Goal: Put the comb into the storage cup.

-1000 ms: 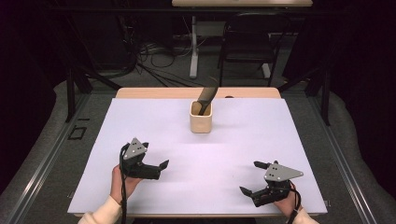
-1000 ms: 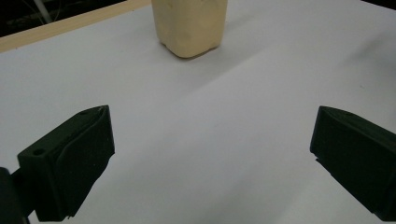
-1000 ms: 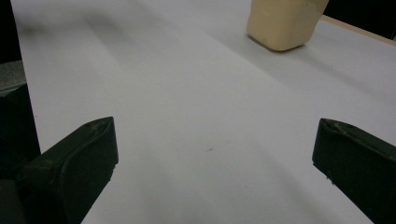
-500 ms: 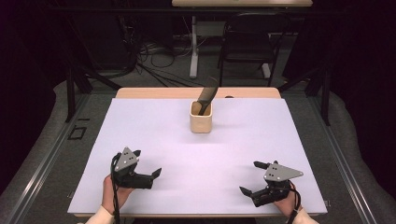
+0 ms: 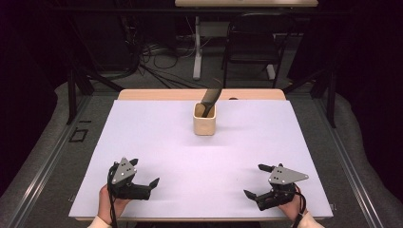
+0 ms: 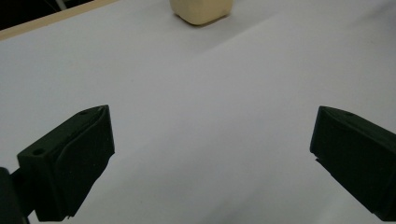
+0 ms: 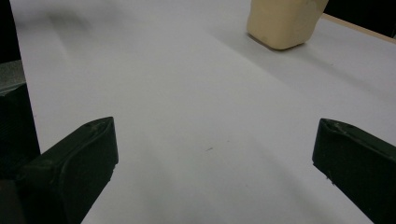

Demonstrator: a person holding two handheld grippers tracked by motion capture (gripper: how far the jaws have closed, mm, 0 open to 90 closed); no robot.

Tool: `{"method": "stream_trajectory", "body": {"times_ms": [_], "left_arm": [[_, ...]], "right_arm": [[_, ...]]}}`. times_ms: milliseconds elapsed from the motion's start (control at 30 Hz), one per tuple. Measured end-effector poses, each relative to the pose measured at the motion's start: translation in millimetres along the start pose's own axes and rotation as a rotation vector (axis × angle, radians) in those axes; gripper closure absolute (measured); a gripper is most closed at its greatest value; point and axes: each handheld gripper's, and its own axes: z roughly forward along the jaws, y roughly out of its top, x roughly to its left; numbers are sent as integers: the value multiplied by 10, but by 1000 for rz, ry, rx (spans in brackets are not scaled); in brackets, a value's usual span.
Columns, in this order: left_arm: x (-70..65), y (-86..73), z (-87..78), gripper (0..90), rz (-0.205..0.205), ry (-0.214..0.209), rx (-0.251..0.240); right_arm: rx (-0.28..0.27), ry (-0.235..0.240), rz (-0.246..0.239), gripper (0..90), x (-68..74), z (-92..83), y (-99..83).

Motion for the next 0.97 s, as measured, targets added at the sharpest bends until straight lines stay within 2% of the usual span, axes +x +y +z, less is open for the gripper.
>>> {"method": "stream_trajectory", "body": {"times_ms": [267, 433, 600, 967], "left_arm": [[-35, -82, -21, 0, 14, 0, 19], [-60, -130, -48, 0, 38, 14, 19], [-53, -173, -68, 0, 30, 17, 26], [-28, -151, -65, 0, 19, 17, 25]], "right_arm": [[3, -1, -2, 0, 3, -3, 1], [-3, -3, -5, 0, 6, -13, 4], [-3, -4, -7, 0, 10, -24, 7], [-7, -2, -14, 0, 5, -23, 5]]}}
